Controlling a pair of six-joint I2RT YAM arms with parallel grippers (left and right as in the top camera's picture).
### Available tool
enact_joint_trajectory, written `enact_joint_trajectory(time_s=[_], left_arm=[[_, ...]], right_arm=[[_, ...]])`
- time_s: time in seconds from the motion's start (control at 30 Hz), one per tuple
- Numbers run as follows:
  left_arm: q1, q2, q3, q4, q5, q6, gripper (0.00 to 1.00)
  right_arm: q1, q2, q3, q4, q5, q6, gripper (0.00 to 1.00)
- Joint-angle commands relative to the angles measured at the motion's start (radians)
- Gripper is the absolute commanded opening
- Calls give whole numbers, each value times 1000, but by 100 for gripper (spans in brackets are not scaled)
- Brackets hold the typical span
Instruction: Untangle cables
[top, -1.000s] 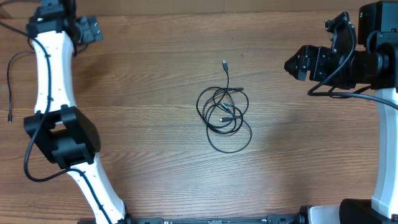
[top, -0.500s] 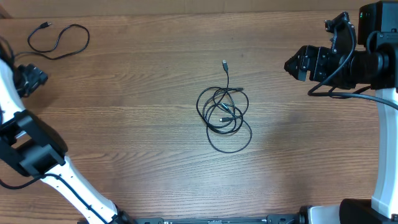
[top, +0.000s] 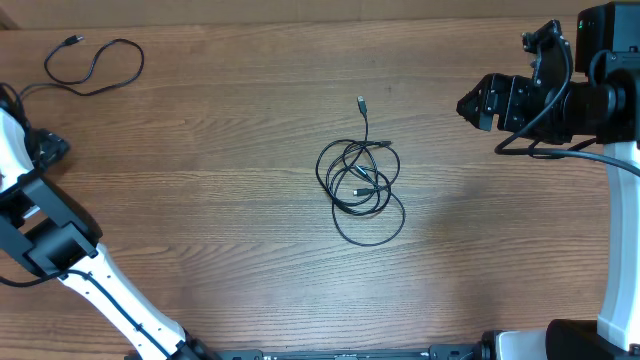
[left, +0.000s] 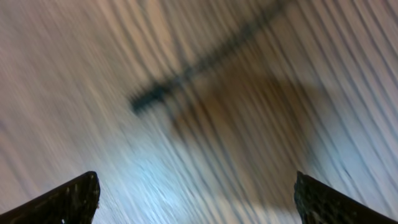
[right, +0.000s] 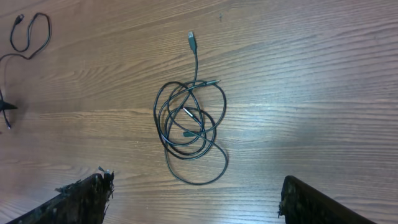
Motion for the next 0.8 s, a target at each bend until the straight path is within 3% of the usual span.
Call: enact_joint_trajectory(time_s=[0.0, 0.13, 0.2, 0.27, 0.4, 0.6, 0.7, 0.77], left_arm=[[24, 11, -3, 56, -128, 96, 98], [40, 11, -3, 120, -100, 142, 97], [48, 11, -3, 154, -68, 180, 89], [57, 17, -3, 217, 92, 340, 86], [56, 34, -5, 253, 188, 460, 85], [55, 80, -5, 266, 180, 480, 81], [56, 89, -5, 281, 178, 480, 76], [56, 89, -5, 297, 178, 480, 67]], right_arm=[[-3, -2, -2, -3, -6, 0, 87], [-3, -2, -2, -3, -6, 0, 87], [-3, -2, -2, -4, -6, 1, 87], [-3, -2, -2, -6, -5, 3, 87], [-3, -2, -2, 0, -6, 3, 87], [-3, -2, -2, 2, -5, 19, 87], [-3, -2, -2, 1, -5, 26, 87], [-3, -2, -2, 1, -5, 26, 87]])
